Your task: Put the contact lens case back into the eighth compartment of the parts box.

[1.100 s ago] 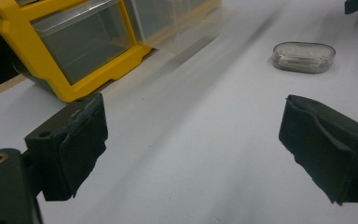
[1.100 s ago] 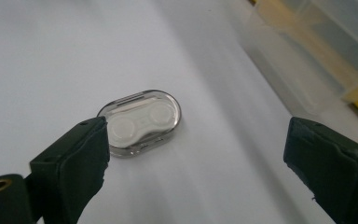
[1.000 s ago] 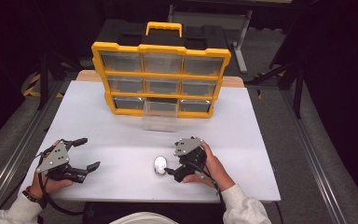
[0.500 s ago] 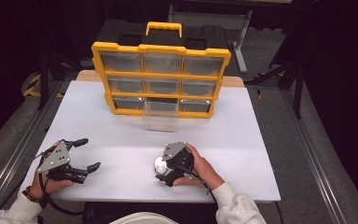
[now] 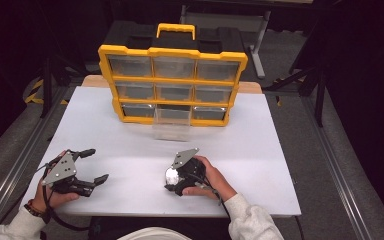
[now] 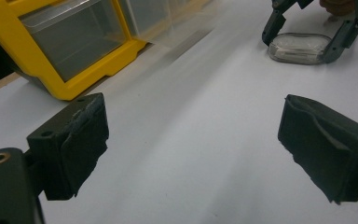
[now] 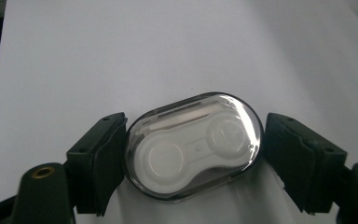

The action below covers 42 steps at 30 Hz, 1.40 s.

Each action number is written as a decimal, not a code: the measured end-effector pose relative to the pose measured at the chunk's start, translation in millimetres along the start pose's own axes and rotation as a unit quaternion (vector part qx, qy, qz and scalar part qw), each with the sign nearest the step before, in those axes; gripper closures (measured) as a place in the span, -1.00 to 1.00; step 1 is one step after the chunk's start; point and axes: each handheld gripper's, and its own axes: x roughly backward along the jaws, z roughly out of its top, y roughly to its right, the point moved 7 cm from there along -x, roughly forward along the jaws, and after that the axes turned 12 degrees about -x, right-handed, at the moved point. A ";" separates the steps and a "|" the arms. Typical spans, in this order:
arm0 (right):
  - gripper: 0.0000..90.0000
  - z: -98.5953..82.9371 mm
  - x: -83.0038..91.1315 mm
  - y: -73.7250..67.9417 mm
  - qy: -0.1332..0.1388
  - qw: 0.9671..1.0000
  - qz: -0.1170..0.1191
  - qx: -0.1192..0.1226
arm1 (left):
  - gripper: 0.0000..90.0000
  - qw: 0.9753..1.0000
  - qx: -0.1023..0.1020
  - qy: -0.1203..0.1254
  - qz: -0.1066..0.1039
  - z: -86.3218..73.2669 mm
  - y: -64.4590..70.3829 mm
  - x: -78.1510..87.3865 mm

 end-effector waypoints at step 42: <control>-0.37 16.1 30.6 -5.4 0.075 0.994 -0.066 0.039 | -0.78 1.000 -0.006 0.001 0.004 0.2 -1.0 1.0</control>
